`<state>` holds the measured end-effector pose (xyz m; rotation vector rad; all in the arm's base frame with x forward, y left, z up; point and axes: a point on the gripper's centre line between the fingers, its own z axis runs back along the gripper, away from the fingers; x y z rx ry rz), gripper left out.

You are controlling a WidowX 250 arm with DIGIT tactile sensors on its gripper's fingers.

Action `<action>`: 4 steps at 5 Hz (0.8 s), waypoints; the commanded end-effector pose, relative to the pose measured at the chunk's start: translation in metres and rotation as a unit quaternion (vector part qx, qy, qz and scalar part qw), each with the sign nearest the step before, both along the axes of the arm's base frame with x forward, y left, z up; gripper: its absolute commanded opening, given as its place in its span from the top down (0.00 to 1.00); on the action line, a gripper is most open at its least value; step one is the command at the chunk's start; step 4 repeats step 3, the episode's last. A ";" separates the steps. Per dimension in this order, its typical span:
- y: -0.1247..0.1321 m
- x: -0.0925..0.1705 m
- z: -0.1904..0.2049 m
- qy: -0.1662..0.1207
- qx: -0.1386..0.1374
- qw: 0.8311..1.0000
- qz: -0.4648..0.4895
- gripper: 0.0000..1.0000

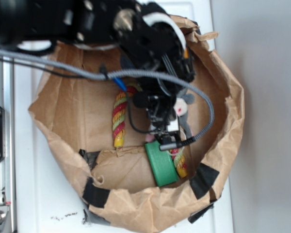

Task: Grab the gray animal.

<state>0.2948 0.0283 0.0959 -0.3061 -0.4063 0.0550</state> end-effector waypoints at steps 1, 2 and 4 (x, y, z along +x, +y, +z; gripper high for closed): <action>0.020 -0.008 0.036 -0.046 -0.014 0.998 -0.030 1.00; 0.020 -0.017 0.046 -0.053 -0.023 0.997 -0.049 1.00; 0.020 -0.016 0.047 -0.050 -0.016 0.997 -0.049 1.00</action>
